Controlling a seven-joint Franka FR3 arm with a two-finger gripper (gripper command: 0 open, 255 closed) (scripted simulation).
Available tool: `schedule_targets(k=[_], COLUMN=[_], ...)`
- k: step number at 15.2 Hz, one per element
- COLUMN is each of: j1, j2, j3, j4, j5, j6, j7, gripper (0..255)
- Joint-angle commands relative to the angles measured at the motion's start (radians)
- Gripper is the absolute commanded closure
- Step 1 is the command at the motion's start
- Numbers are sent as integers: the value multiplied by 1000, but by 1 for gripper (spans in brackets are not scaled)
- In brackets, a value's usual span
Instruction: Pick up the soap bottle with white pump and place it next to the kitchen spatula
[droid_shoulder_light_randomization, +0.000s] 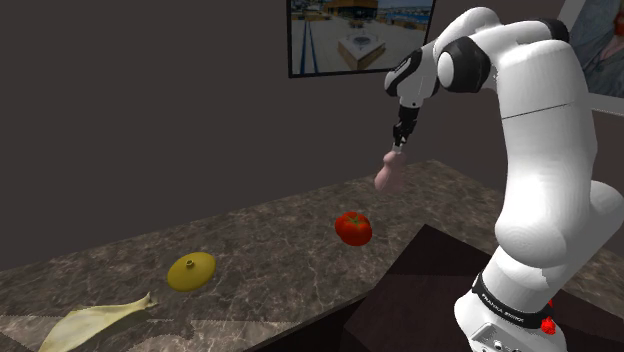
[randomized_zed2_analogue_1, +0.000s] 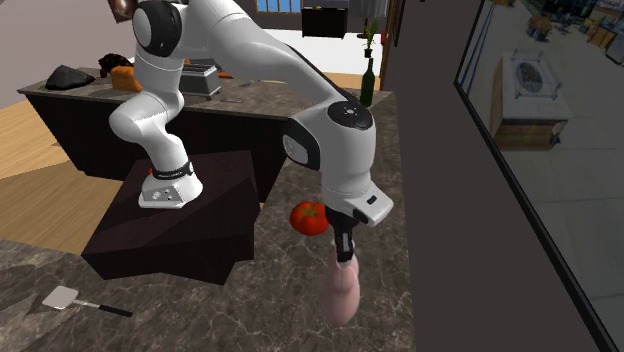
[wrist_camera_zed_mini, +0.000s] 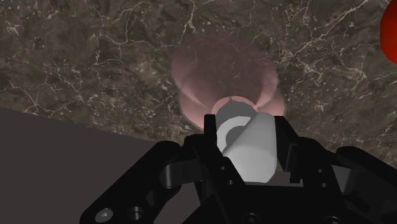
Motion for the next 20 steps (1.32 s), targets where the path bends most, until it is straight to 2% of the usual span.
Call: schedule_targets(k=[1, 6, 13, 20], j1=[4, 8, 38, 34], j2=[-15, -40, -282, -518], j3=[-5, -15, -88, -154], j4=[5, 33, -239, -435], j5=[-8, -24, -126, -274], j6=[-17, -68, -15, -12], j7=[5, 16, -30, -44], gripper=[255, 255, 255, 255])
